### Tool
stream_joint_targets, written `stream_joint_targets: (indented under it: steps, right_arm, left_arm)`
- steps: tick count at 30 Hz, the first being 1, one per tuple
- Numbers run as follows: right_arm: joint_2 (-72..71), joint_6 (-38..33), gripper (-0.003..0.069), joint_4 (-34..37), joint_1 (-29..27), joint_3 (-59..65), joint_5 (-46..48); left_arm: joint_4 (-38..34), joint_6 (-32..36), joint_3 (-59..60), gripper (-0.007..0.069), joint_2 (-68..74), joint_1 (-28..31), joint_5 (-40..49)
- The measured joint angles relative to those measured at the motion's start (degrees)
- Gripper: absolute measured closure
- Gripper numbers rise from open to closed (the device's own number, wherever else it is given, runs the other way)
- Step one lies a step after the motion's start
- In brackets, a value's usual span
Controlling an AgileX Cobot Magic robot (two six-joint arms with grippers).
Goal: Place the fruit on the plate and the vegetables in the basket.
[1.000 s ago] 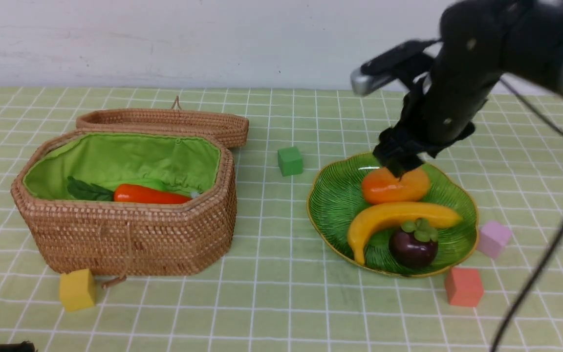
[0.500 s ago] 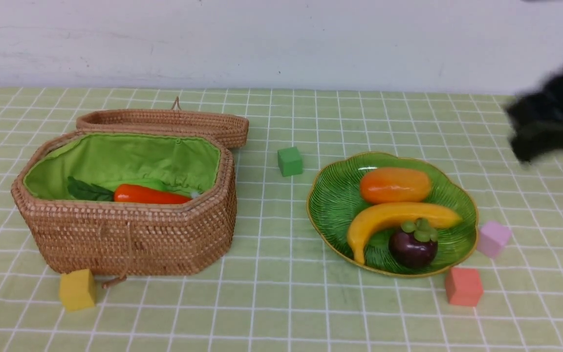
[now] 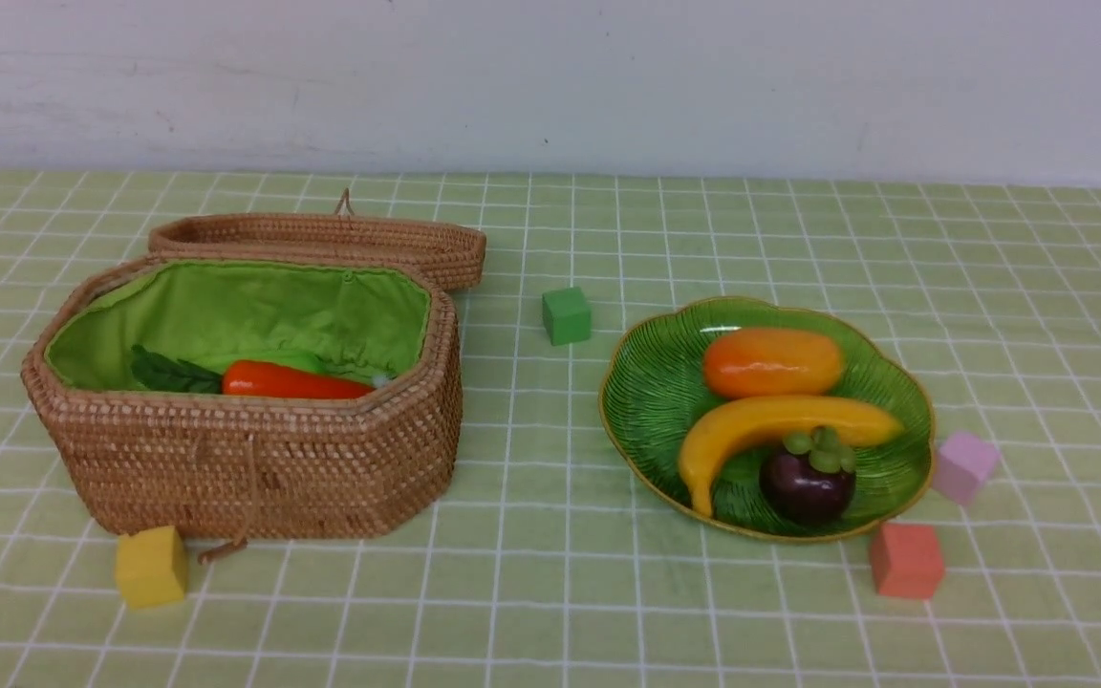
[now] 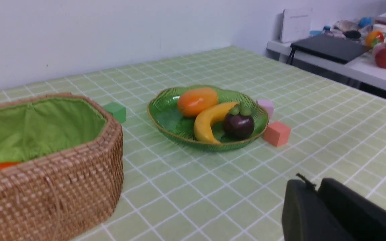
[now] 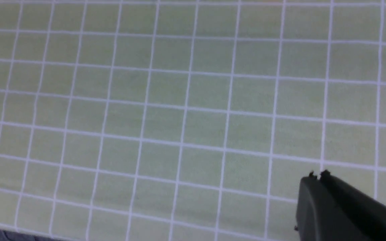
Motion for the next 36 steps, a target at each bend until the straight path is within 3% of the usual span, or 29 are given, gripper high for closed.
stream_joint_targets:
  steps: [5, 19, 25, 30, 36]
  right_arm:
    - [-0.9, 0.1, 0.0651, -0.1, 0.0, 2.1, -9.7]
    - [-2.4, -0.3, 0.0645, -2.3, -0.6, 2.3, -11.0]
    - [-9.4, -4.7, 0.067, -7.1, -8.1, 8.6, -20.4]
    - [-23.1, -14.3, 0.0675, -7.5, -16.4, 27.5, -36.9]
    - [-29.7, -17.6, 0.0675, -7.0, -19.2, 40.7, -41.8]
  left_arm:
    - [0.0, -0.1, 3.3, 0.0564, 0.1, 0.0, 0.4]
    - [0.1, -0.1, 7.5, 0.0548, 0.1, 0.0, 5.8]
    - [0.1, -0.1, 7.8, 0.0542, 0.1, 0.0, 6.3]
    - [0.1, -0.1, 7.8, 0.0535, 0.1, 0.0, 7.4]
    - [0.1, -0.1, 7.9, 0.0532, 0.1, 0.0, 7.9]
